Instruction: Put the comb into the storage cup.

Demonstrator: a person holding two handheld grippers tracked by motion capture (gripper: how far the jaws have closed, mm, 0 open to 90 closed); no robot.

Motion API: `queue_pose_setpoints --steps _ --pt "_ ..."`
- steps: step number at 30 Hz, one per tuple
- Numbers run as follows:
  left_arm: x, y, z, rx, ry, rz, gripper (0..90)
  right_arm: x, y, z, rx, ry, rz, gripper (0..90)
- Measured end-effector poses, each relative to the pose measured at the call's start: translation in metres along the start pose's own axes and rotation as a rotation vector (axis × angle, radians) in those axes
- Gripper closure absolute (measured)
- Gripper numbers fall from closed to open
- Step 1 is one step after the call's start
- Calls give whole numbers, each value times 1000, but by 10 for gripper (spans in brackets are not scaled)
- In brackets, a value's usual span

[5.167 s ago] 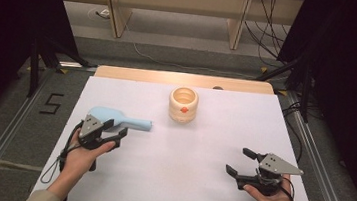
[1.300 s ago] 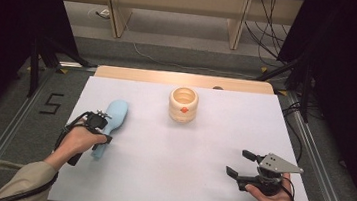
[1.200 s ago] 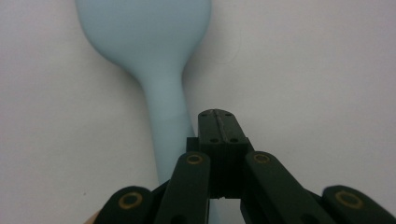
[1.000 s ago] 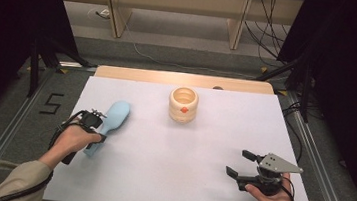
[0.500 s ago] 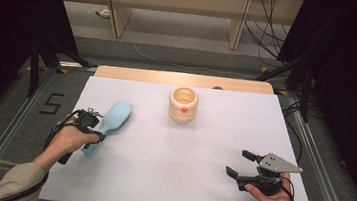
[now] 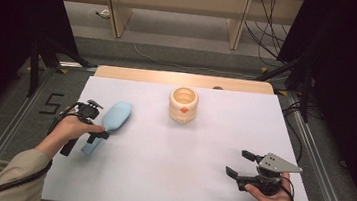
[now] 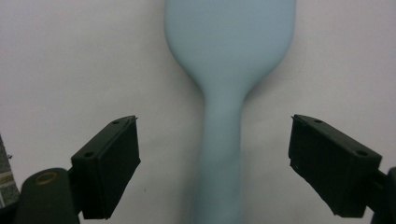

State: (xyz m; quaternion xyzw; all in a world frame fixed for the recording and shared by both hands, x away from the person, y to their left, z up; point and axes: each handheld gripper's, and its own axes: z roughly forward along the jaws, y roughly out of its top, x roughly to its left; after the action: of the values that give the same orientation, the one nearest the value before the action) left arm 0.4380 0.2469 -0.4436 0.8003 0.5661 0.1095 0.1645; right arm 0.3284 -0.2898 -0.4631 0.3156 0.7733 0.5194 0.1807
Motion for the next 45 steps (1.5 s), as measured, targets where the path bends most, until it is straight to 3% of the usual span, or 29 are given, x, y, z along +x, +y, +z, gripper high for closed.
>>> queue_pose_setpoints --steps 4,5,8,32,37,43,45 --pt "0 6 4 25 -22 -10 167 0 0 0 -1 -3 3 160" --pt "0 7 7 52 -35 -7 167 0 0 0 -2 -5 4 160" --pt "0 9 9 65 -26 0 170 0 0 0 -3 -3 2 160" --pt "4 12 20 94 -4 51 61 0 0 0 0 -6 5 160" --pt "5 15 20 84 6 38 156 0 0 0 0 -6 5 160" --pt "7 16 23 109 4 16 158 0 0 0 0 -7 5 160" --pt "7 17 23 116 3 11 195 0 0 0 1 -7 5 160"
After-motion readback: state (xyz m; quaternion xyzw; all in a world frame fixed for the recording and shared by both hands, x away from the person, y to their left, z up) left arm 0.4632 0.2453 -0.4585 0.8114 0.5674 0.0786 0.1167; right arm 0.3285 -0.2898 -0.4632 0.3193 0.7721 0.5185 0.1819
